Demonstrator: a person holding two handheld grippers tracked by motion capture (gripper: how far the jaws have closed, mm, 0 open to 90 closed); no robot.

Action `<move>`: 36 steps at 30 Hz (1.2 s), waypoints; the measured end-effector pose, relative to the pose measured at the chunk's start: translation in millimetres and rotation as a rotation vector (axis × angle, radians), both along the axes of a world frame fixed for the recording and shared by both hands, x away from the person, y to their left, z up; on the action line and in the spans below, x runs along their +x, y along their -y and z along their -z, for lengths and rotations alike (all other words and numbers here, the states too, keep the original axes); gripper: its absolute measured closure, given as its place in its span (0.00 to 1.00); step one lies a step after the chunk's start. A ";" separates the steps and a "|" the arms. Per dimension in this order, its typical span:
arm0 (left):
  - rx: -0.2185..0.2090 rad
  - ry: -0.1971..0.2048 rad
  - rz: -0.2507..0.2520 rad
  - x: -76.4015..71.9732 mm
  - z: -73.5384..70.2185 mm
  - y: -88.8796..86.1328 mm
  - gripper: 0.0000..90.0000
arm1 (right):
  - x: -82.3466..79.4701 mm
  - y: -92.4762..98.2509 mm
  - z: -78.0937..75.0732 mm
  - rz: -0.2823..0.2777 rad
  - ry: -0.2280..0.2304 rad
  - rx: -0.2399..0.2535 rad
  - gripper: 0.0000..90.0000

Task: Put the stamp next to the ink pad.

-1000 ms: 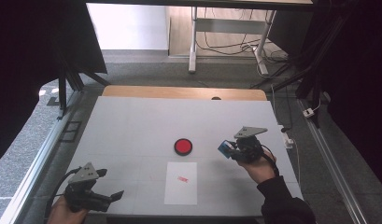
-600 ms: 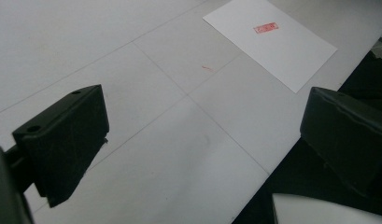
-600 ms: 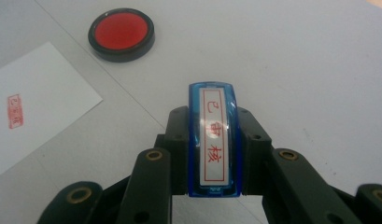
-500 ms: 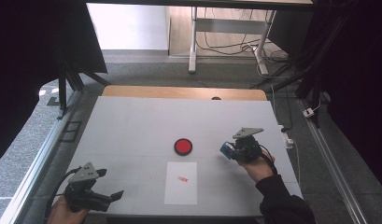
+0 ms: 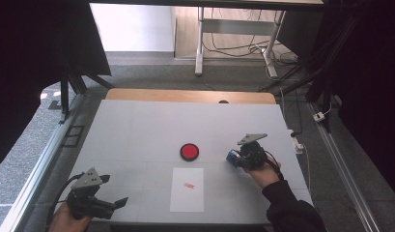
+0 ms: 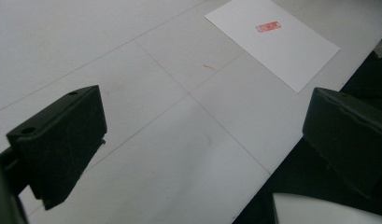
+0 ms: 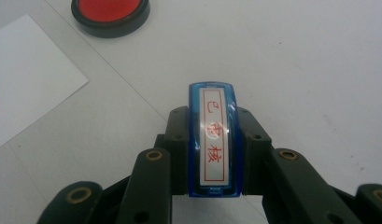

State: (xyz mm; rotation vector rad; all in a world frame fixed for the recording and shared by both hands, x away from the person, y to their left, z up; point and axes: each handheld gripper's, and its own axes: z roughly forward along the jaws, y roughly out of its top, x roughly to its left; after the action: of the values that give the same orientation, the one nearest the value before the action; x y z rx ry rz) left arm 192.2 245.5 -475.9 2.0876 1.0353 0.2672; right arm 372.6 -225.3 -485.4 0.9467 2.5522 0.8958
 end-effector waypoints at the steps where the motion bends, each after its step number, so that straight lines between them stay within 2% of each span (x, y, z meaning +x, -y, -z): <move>1: 0.001 0.000 0.000 0.0 0.0 0.1 0.00 | 0.2 -0.2 0.6 -0.002 -0.004 -0.005 0.78; 6: 0.004 -0.001 0.003 0.1 0.1 0.6 0.00 | 2.0 -0.5 5.0 -0.004 -0.019 -0.028 0.77; 15: 0.008 -0.001 0.000 0.1 0.2 0.9 0.00 | 2.5 0.4 4.2 0.006 -0.022 -0.020 0.70; 17: 0.008 -0.001 0.001 0.1 0.1 0.9 0.00 | 2.0 0.5 3.4 0.011 -0.019 -0.004 0.67; 30: 0.005 -0.002 -0.008 0.1 0.1 0.2 0.00 | -5.1 1.3 -9.7 0.019 0.007 0.030 0.52; 36: 0.004 -0.002 -0.008 0.0 0.0 0.2 0.00 | -8.8 -0.2 -13.5 0.022 0.012 0.065 0.45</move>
State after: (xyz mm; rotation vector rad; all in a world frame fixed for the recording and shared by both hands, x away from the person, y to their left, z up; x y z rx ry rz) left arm 192.2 245.3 -475.9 2.0878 1.0454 0.2714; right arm 363.8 -225.1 -471.9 0.9824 2.5119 0.9804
